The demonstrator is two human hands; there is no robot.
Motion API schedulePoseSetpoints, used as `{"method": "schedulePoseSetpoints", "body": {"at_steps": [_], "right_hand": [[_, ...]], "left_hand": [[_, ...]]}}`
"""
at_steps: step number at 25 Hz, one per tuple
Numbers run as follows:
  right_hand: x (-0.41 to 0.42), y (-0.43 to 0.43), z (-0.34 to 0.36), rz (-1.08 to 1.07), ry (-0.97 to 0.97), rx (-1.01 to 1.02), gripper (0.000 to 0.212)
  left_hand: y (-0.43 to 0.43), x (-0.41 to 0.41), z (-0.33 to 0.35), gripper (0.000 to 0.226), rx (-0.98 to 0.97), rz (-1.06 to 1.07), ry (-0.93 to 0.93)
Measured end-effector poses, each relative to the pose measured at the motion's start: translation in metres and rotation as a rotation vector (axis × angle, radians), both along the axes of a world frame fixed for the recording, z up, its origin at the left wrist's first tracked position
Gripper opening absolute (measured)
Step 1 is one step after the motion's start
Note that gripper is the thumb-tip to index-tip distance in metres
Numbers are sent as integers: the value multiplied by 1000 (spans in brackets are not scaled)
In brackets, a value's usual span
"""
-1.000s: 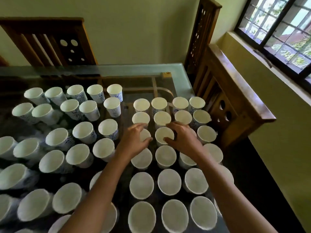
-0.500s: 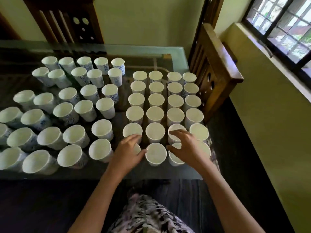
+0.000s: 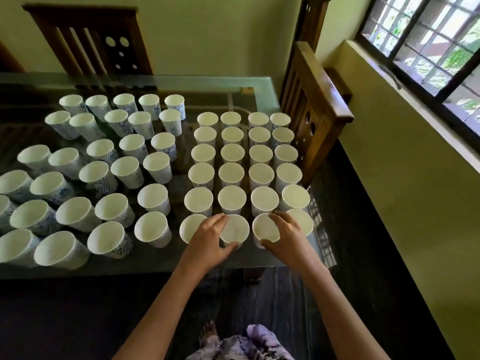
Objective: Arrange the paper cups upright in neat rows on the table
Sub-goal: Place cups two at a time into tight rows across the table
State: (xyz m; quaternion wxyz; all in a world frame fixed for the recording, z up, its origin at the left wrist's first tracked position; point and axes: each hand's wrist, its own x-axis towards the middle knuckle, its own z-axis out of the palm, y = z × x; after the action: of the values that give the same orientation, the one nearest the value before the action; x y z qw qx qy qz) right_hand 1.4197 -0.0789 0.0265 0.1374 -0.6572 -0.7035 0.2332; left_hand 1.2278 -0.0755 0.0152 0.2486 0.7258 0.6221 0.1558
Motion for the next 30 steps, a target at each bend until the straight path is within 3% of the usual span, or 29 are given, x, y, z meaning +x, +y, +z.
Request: {"method": "schedulePoseSetpoints", "body": {"at_steps": [24,30], "right_hand": [[3,10,2,47,-30,-78,70],[30,9,6,-134,52,47,54]], "left_hand": [[13,12,-8,71,7,-31,-10],[15,27,-6,70,41,-95,-19]]}}
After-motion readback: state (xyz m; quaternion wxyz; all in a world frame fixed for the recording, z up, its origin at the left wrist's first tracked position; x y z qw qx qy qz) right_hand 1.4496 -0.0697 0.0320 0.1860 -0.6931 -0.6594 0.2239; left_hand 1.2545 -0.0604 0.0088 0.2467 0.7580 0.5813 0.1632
